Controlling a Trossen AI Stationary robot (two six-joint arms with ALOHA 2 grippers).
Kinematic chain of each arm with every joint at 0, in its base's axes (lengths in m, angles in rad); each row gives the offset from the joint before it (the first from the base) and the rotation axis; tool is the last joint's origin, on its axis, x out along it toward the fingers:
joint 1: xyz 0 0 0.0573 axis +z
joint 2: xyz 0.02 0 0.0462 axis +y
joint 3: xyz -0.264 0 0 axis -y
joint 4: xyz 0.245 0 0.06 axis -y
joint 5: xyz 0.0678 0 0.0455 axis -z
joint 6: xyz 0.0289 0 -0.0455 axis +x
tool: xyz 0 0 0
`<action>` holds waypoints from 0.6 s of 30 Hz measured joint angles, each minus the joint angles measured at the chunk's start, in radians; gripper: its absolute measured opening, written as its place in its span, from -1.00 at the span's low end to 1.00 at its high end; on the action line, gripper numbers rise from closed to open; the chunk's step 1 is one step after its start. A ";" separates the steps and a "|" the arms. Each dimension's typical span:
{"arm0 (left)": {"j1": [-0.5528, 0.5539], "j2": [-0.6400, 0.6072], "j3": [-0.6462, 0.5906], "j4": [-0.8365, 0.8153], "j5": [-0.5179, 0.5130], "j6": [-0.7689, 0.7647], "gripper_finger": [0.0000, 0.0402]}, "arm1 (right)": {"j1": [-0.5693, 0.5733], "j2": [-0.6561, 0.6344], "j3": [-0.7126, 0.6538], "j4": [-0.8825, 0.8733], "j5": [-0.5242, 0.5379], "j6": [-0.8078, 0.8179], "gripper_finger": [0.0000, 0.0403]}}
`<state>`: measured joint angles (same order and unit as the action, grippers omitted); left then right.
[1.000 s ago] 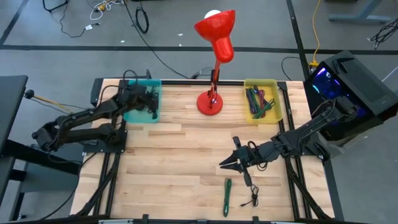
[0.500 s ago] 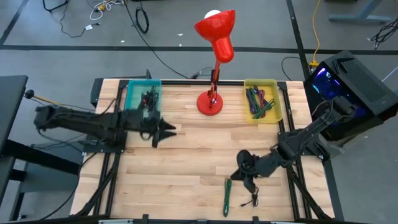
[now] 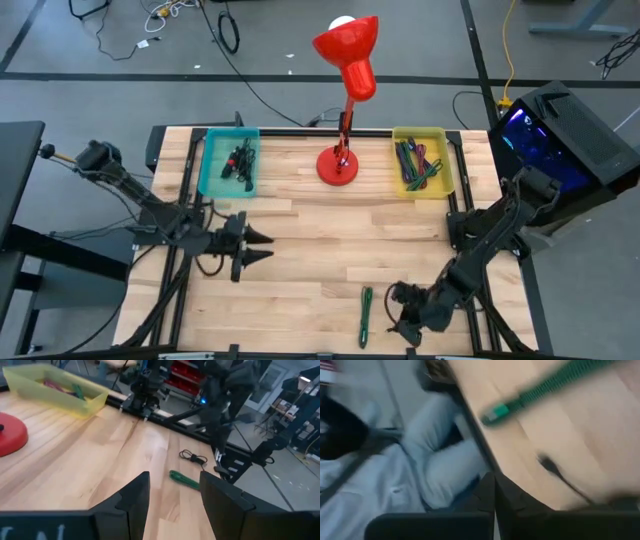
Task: Pick & Place USB Port
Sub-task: Put the black USB cable into the green bin
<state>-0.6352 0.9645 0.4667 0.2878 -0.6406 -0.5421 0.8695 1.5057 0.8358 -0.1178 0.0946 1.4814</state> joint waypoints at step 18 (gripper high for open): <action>-0.101 0.292 0.000 0.334 -0.127 0.012 -0.12 | -0.022 0.018 -0.001 -0.296 -0.211 0.239 -0.84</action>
<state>-0.7361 1.2568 0.4664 0.6216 -0.7676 -0.5297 0.8473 1.5238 0.8352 -0.4141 -0.1168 1.7199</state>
